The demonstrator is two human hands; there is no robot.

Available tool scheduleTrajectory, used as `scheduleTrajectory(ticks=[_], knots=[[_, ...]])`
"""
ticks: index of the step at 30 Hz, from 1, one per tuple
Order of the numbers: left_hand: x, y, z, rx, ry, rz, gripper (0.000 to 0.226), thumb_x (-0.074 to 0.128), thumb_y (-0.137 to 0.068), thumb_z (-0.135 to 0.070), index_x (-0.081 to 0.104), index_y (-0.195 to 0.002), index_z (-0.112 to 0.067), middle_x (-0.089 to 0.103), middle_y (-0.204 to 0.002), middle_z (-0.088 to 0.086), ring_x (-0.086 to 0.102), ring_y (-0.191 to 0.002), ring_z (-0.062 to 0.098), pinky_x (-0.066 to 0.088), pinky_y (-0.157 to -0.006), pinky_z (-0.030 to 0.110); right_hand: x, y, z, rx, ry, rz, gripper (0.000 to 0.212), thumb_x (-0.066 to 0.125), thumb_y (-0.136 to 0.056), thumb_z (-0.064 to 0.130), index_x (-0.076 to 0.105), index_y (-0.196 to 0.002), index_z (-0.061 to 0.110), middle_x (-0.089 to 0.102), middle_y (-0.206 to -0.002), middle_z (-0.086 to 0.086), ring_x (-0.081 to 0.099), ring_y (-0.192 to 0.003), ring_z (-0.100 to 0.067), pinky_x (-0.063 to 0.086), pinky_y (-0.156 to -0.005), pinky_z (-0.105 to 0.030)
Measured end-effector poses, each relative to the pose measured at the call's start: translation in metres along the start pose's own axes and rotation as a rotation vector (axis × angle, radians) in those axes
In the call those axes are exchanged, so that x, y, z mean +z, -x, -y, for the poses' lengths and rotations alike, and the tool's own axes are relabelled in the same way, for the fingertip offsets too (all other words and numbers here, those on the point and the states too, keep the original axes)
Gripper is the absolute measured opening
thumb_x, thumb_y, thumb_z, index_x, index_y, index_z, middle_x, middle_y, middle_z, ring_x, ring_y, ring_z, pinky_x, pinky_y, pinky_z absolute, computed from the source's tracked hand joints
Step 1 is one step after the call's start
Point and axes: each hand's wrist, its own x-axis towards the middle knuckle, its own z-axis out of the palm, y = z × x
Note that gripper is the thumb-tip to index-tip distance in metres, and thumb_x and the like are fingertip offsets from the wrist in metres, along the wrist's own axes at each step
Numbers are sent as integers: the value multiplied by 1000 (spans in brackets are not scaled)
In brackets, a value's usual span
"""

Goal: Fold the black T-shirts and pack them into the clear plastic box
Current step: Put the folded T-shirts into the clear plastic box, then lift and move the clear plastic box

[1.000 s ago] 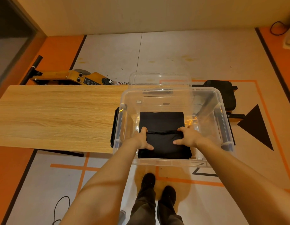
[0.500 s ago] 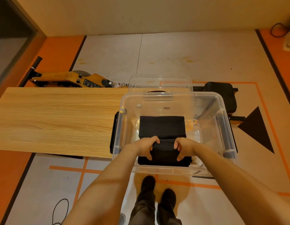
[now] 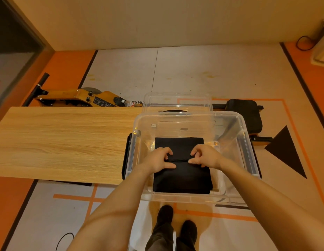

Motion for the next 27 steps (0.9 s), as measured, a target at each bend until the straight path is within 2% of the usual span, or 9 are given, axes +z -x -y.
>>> scheduleTrajectory(ticks=[5,8,11,14,18,20,24,27], knots=[[-39,-4,-26,17,223,-349,24,64,-90,-31,61,-111,-20,63,-93,-4,59,-86,8,50,-78,23,-35,-1,35,-174,-224,-308,37,70,-88,13,56,-122,14,64,-91,-6,65,-84,-17,57,-71,-25],[-69,-11,-37,37,303,-506,21,65,-90,-27,63,-110,-19,62,-96,-6,57,-87,4,47,-75,15,-59,-4,55,-250,-296,-371,31,69,-90,15,59,-119,13,67,-95,-6,67,-87,-17,58,-72,-24],[-99,-21,-44,41,348,-623,20,64,-91,-21,64,-111,-18,62,-94,-7,58,-88,7,44,-73,13,-83,-8,71,-303,-345,-411,29,67,-91,13,58,-119,14,67,-91,-7,68,-79,-17,58,-66,-23],[-125,-33,-46,30,349,-655,23,64,-91,-20,63,-113,-17,62,-96,-5,57,-87,5,43,-70,13,-105,-16,85,-307,-434,-478,30,66,-92,12,58,-120,14,65,-94,-7,68,-83,-20,58,-67,-26],[-152,-59,-41,15,341,-641,24,64,-91,-18,62,-114,-15,60,-98,-3,55,-87,6,40,-69,11,-130,-38,89,-295,-443,-477,33,67,-91,15,56,-122,18,63,-101,-3,64,-91,-17,58,-77,-30],[-161,-74,-36,0,336,-619,25,65,-90,-18,62,-115,-14,60,-99,-2,54,-87,8,40,-69,14,-140,-53,88,-268,-425,-492,37,70,-89,17,56,-123,17,61,-105,-1,62,-95,-16,58,-79,-33],[-177,-108,-23,-38,305,-552,28,67,-89,-19,62,-116,-14,60,-101,0,56,-94,14,45,-80,26,-155,-88,82,-181,-412,-505,43,73,-87,15,56,-126,13,59,-113,-7,61,-100,-21,58,-84,-40],[-189,-133,-11,-69,281,-526,31,67,-89,-19,61,-119,-14,58,-105,-1,56,-97,15,43,-79,25,-165,-117,81,-138,-388,-484,47,73,-86,14,54,-128,14,57,-118,-7,59,-105,-22,56,-86,-40]])
